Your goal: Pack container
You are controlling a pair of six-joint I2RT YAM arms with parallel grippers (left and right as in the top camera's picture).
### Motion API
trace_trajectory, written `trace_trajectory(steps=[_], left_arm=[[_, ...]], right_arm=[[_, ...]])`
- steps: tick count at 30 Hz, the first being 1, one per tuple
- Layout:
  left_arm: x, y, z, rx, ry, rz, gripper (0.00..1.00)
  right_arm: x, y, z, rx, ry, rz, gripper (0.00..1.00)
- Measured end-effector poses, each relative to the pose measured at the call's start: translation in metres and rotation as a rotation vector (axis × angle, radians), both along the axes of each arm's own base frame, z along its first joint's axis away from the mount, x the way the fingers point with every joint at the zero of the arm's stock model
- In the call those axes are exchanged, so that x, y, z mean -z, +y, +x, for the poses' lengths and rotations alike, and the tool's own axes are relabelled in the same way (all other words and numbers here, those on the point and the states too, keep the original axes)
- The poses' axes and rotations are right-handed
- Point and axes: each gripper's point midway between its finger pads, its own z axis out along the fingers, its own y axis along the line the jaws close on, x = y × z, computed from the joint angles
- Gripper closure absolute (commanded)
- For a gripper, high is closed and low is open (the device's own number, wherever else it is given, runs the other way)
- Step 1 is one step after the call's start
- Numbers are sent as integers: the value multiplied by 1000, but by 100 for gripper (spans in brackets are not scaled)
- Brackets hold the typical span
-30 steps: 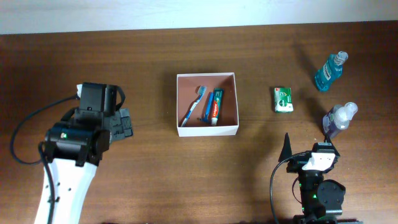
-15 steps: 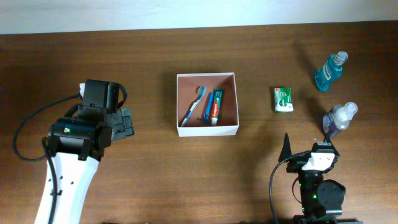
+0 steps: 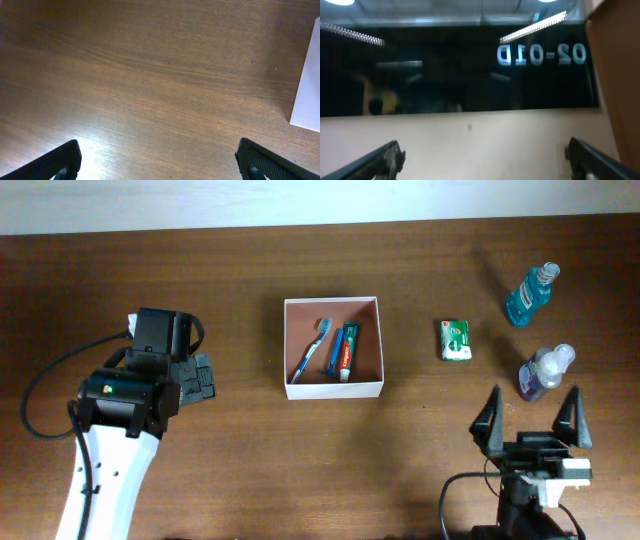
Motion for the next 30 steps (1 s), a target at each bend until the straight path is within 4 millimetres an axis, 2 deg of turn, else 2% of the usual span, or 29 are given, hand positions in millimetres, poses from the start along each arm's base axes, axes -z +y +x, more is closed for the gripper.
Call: trace_trajectory(steps=[12, 17, 21, 25, 30], left_arm=[[0, 0, 0, 0, 0, 0, 1], [0, 0, 0, 0, 0, 0, 1], [0, 0, 0, 0, -1, 0, 1], [0, 0, 0, 0, 0, 0, 1], [0, 0, 0, 0, -1, 0, 1]], right_arm=[[-5, 1, -4, -2, -24, -2, 2], [-20, 1, -8, -3, -28, -3, 2], [-38, 3, -8, -15, 29, -10, 2], [-64, 4, -5, -15, 122, -19, 2], [-98, 5, 12, 4, 281, -58, 2]])
